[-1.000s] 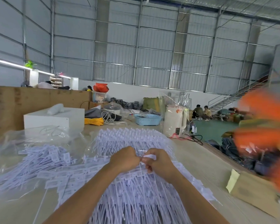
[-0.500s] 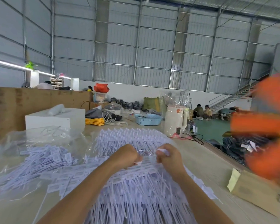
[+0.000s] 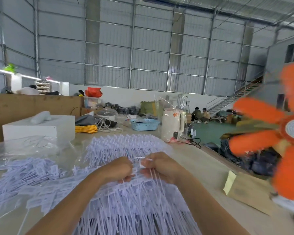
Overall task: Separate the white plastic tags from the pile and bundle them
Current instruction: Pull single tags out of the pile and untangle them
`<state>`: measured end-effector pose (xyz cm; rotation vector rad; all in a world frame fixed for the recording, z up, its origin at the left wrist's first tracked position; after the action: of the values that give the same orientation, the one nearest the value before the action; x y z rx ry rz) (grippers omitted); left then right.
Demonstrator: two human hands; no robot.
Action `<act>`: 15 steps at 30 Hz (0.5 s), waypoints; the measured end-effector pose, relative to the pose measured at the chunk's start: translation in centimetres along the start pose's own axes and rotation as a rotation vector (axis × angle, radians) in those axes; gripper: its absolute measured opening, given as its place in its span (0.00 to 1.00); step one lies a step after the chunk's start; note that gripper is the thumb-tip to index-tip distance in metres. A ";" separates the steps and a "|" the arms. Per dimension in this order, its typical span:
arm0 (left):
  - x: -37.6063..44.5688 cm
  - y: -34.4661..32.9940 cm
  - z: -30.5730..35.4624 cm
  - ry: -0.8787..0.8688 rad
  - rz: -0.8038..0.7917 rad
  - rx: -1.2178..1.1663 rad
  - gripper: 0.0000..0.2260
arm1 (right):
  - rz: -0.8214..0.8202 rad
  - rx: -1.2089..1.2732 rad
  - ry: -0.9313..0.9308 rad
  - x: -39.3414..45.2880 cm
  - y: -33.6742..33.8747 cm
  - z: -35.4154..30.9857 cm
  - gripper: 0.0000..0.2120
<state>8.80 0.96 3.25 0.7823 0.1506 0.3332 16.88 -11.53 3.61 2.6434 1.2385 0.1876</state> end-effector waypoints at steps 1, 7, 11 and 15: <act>-0.1 0.1 0.0 -0.006 0.006 0.008 0.08 | -0.025 -0.070 0.025 0.2 -0.9 0.4 0.10; -0.3 0.1 -0.2 -0.080 0.045 0.097 0.05 | 0.053 -0.112 0.097 1.3 -2.9 0.8 0.08; 0.0 -0.1 0.2 -0.091 0.052 0.120 0.05 | 0.119 -0.122 0.164 1.3 -2.7 0.7 0.08; 0.3 0.4 -0.2 -0.065 0.153 0.026 0.08 | 0.240 -0.183 0.208 1.4 -1.9 0.8 0.10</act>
<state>8.94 1.47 3.37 0.8313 0.0340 0.4506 16.56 -9.36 2.44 2.6543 0.9027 0.5981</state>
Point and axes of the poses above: each hand's wrist, its own x-axis towards the middle knuckle, its own y-axis out of the back of the hand, z = x × y, the point moved 3 cm from there along x, towards the middle knuckle, and after that the axes turned 7 degrees about -x, right-handed, at the moved point
